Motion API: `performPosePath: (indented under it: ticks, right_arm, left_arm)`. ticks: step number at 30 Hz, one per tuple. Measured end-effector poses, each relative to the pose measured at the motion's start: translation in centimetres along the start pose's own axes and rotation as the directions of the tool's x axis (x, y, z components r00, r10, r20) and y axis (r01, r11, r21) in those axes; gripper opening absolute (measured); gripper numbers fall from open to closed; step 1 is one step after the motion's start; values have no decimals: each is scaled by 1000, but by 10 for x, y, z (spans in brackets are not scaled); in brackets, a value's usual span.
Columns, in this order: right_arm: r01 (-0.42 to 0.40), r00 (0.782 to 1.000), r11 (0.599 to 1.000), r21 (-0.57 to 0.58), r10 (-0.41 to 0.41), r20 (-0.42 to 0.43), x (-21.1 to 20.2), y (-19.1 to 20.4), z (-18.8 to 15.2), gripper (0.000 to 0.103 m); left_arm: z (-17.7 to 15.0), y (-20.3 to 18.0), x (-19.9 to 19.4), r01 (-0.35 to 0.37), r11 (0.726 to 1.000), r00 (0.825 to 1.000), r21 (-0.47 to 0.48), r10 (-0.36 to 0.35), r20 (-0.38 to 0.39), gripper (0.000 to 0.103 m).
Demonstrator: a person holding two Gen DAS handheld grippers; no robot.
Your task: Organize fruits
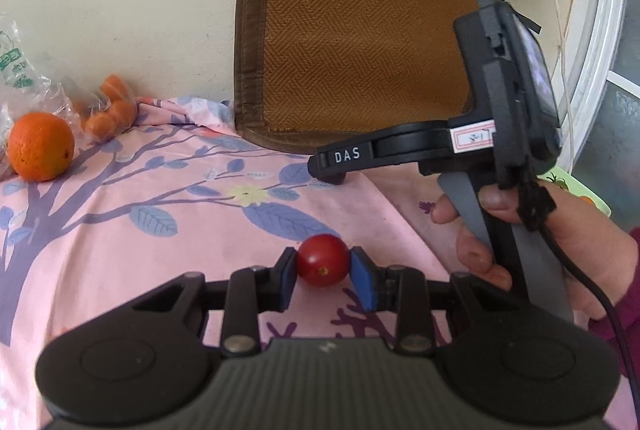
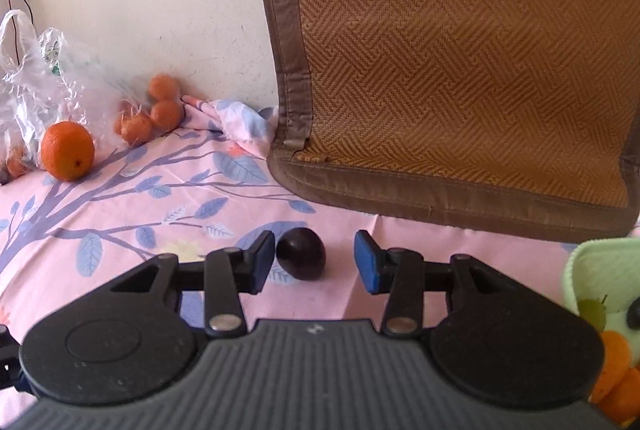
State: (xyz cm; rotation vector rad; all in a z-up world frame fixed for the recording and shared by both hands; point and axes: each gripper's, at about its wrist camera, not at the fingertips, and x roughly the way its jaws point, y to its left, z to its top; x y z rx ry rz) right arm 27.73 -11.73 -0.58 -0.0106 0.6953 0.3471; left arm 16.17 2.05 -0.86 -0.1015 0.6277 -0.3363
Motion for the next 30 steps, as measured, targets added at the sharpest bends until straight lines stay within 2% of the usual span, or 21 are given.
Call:
performPosePath:
  ticks: [3, 7, 11, 17, 20, 24, 30]
  right_arm:
    - [-9, 1000, 1000, -22, 9, 2, 0, 5, -1, 30]
    - [8, 999, 1000, -18, -7, 43, -20, 10, -7, 29]
    - [19, 996, 1000, 2, -19, 92, -59, 9, -27, 30]
    - [19, 989, 998, 66, -28, 143, -133, -1, -81, 30]
    - [47, 985, 996, 82, -60, 164, -166, -5, -112, 30]
    - [133, 972, 987, 92, -148, 182, -196, -14, -146, 30]
    - [233, 950, 967, 101, -248, 191, -214, -31, -174, 30]
  left_arm:
    - [1, 3, 1, 10, 1000, 1000, -17, -10, -8, 29]
    - [1, 4, 2, 14, 1000, 1000, -22, -15, -12, 29]
    - [0, 4, 2, 15, 1000, 1000, -21, -15, -12, 29]
    - [0, 1, 0, 10, 1000, 1000, -6, -10, -6, 29]
    - [0, -2, -2, 7, 1000, 1000, 12, -7, 1, 29]
    - [-2, -10, -5, -1, 1000, 1000, 28, 1, -6, 29]
    - [-15, -48, -20, 93, 996, 995, 13, -93, -31, 29]
